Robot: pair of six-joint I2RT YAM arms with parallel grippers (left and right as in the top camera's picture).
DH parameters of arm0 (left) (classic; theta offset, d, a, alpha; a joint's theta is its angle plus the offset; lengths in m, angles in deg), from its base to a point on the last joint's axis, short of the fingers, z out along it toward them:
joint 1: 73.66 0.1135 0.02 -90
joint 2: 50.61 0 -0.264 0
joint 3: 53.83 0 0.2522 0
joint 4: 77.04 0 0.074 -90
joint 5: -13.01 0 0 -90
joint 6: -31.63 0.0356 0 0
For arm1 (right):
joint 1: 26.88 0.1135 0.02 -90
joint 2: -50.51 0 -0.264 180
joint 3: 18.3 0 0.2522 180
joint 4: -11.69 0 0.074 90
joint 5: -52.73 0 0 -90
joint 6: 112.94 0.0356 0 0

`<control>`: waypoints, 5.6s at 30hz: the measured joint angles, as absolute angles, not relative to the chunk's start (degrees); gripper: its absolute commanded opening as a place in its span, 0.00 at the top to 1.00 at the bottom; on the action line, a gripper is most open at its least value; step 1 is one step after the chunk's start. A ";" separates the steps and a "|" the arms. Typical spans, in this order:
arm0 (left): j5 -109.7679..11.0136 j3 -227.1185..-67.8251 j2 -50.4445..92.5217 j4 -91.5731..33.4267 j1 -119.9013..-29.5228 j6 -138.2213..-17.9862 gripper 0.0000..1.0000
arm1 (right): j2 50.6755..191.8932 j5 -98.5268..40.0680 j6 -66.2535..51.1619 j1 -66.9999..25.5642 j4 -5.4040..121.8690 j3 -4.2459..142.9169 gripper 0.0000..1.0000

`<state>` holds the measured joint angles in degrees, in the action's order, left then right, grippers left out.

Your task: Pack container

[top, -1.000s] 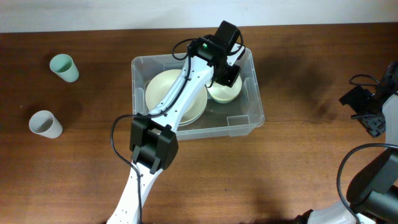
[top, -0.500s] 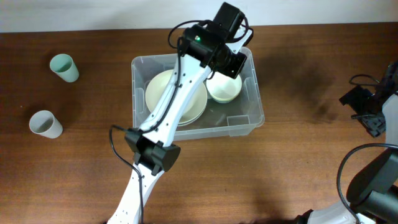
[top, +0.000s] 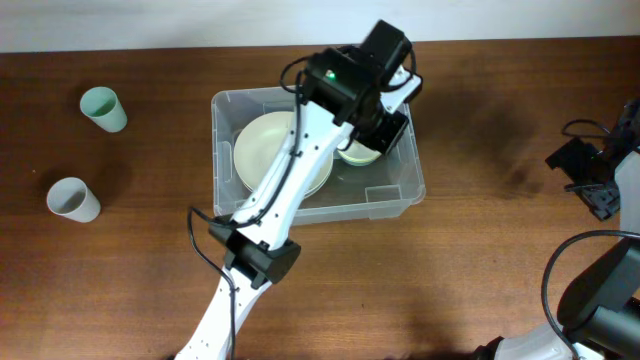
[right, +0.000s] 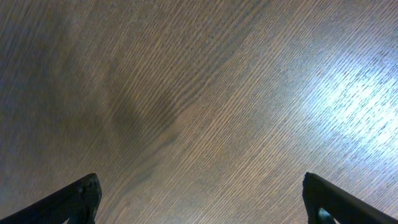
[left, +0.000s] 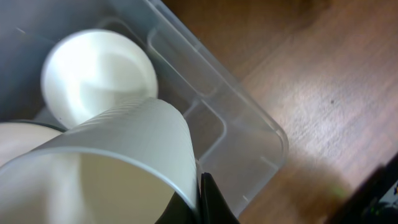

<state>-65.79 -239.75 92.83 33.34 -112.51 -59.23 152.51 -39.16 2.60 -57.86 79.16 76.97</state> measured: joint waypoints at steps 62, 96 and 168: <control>-73.22 -211.36 92.83 20.03 -112.99 -63.82 0.87 | 152.51 -39.19 2.57 -57.86 79.16 76.97 0.01; -82.47 -243.86 92.96 33.14 -111.99 -63.23 0.01 | 152.51 -39.19 2.55 -57.86 79.16 76.97 0.01; -83.45 -197.41 89.42 21.25 -49.00 -78.22 0.73 | 152.51 -39.19 2.60 -57.86 79.16 76.97 0.01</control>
<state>-83.45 -197.41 89.42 21.25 -49.00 -78.22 152.51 -39.19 2.60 -57.86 79.16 76.97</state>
